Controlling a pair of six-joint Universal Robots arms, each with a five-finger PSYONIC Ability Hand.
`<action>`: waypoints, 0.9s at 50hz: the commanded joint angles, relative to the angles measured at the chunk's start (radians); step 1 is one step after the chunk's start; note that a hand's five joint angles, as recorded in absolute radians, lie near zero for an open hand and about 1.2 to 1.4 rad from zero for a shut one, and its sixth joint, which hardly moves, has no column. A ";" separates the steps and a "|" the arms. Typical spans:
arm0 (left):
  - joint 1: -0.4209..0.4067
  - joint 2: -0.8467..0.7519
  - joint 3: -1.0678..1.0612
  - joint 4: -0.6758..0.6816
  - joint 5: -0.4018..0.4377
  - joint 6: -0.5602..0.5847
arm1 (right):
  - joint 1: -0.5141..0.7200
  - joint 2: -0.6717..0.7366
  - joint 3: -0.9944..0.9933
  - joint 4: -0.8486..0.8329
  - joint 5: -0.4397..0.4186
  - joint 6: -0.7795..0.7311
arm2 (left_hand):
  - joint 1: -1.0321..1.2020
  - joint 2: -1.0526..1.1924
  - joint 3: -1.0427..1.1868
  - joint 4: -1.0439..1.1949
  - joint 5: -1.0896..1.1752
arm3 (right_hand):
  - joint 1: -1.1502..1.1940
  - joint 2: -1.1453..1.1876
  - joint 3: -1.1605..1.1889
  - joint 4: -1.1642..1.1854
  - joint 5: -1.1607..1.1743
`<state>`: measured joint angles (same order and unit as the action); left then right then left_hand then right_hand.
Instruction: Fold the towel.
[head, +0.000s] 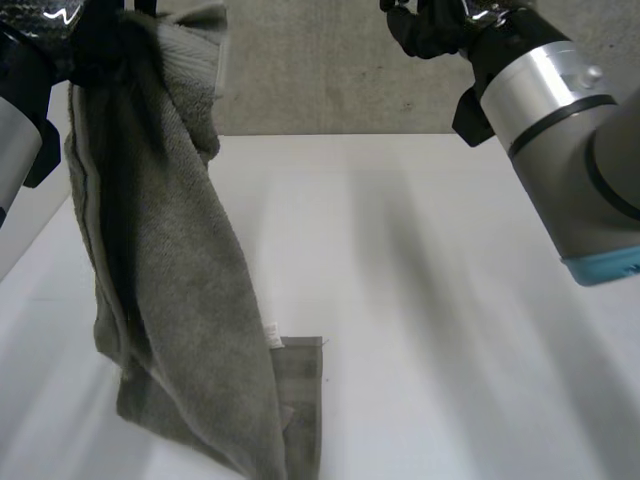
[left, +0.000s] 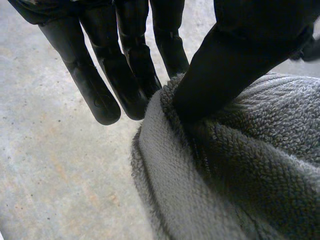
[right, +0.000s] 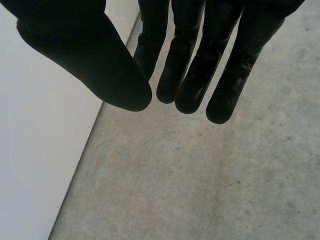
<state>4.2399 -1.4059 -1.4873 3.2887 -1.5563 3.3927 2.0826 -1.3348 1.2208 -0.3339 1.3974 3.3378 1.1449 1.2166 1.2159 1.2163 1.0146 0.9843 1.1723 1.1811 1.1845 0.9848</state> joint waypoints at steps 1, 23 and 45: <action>-0.014 0.011 -0.044 0.006 -0.005 -0.058 | 0.008 0.109 0.033 0.189 -0.155 -0.029 | 0.251 0.180 0.180 0.180 0.207 | -0.376 -0.564 -0.573 -0.577 -0.552; -0.133 0.108 -0.050 -0.077 -0.005 -0.058 | 0.108 0.667 -0.207 0.364 -0.700 0.042 | 0.251 0.180 0.180 0.180 0.207 | -0.711 -0.899 -0.908 -0.912 -0.886; -0.123 0.087 -0.057 -0.073 -0.005 -0.056 | 0.205 0.697 -0.294 0.440 -0.922 0.066 | 0.251 0.180 0.180 0.180 0.207 | 0.412 0.224 0.215 0.212 0.237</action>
<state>4.1075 -1.3147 -1.5424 3.2123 -1.5629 3.3350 2.3100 -0.6251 0.9935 0.1075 0.4332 3.3816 1.1449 1.2166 1.2159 1.2164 1.0146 0.8325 0.9809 0.9704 0.9725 0.7669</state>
